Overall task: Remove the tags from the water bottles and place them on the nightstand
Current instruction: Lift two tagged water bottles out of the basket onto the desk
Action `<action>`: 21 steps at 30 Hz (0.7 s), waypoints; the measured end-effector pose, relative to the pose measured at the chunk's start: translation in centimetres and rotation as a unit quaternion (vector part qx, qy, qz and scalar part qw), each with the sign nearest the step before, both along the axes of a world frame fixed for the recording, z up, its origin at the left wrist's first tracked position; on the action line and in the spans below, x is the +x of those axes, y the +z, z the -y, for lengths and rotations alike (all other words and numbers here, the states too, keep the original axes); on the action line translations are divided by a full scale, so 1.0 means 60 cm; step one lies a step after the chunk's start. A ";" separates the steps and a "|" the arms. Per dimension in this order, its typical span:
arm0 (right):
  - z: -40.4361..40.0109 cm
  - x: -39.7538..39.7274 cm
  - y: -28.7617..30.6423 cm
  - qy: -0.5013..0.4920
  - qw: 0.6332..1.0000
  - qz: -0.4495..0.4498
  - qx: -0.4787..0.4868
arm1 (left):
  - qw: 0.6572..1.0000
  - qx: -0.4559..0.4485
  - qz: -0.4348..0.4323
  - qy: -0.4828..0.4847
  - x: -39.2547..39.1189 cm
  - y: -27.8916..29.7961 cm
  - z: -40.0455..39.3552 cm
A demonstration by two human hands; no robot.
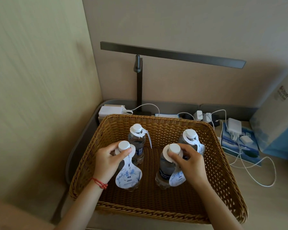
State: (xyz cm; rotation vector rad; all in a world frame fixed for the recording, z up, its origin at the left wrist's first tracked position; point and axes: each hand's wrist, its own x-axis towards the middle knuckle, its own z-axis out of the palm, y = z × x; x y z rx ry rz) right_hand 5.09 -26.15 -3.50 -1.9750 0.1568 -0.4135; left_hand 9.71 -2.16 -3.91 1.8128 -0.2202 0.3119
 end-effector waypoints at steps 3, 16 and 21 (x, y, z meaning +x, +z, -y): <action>-0.007 -0.007 0.018 -0.009 1.000 0.023 0.013 | 0.999 -0.016 0.021 -0.025 -0.004 0.022 0.009; -0.021 -0.049 0.103 -0.051 0.996 0.074 0.011 | 0.994 -0.040 0.035 -0.093 0.005 0.097 0.032; -0.022 -0.066 0.125 -0.082 0.993 0.082 0.009 | 0.989 -0.021 0.066 -0.128 0.009 0.117 0.041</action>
